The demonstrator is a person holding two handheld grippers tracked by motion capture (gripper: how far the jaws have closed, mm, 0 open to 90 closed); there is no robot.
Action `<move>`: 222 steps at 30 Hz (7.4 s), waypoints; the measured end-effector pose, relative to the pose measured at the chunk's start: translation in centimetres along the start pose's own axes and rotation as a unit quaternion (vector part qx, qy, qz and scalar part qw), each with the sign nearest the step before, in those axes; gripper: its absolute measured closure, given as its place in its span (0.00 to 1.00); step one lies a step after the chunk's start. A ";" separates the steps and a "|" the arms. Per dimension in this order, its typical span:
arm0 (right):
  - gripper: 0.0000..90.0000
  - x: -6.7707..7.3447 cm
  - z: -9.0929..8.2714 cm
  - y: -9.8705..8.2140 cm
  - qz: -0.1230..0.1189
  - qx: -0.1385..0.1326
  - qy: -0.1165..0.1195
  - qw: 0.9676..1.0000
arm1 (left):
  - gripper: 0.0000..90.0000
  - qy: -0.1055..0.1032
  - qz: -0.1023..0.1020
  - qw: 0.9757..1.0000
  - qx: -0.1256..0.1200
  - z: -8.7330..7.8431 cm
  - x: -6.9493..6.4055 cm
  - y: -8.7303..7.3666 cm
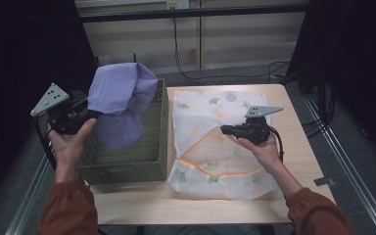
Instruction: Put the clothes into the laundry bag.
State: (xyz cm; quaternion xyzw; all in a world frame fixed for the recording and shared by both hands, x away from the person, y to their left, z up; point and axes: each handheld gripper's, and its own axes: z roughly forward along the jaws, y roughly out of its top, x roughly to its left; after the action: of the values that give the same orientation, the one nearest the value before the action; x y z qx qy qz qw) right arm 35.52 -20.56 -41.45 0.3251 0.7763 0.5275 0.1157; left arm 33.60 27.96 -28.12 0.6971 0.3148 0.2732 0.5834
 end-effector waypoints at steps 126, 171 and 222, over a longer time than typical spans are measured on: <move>1.00 0.0 0.1 0.3 -0.004 -0.008 0.020 1.000 | 0.78 -0.273 0.047 0.950 0.146 13.4 -18.4 -7.8; 1.00 0.2 0.5 0.0 -0.008 0.008 0.019 1.000 | 0.77 -0.213 0.051 0.931 0.293 17.8 -18.3 -14.9; 1.00 1.5 -0.4 -1.2 -0.007 0.025 0.017 1.000 | 0.46 -0.213 0.068 0.937 0.269 18.8 -20.3 -16.3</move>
State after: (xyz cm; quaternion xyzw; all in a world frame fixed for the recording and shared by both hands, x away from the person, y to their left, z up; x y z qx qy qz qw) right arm 33.76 -20.20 -42.13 0.3130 0.7936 0.5125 0.0977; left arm 32.45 2.48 -47.70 0.8894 0.1974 0.0626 0.4076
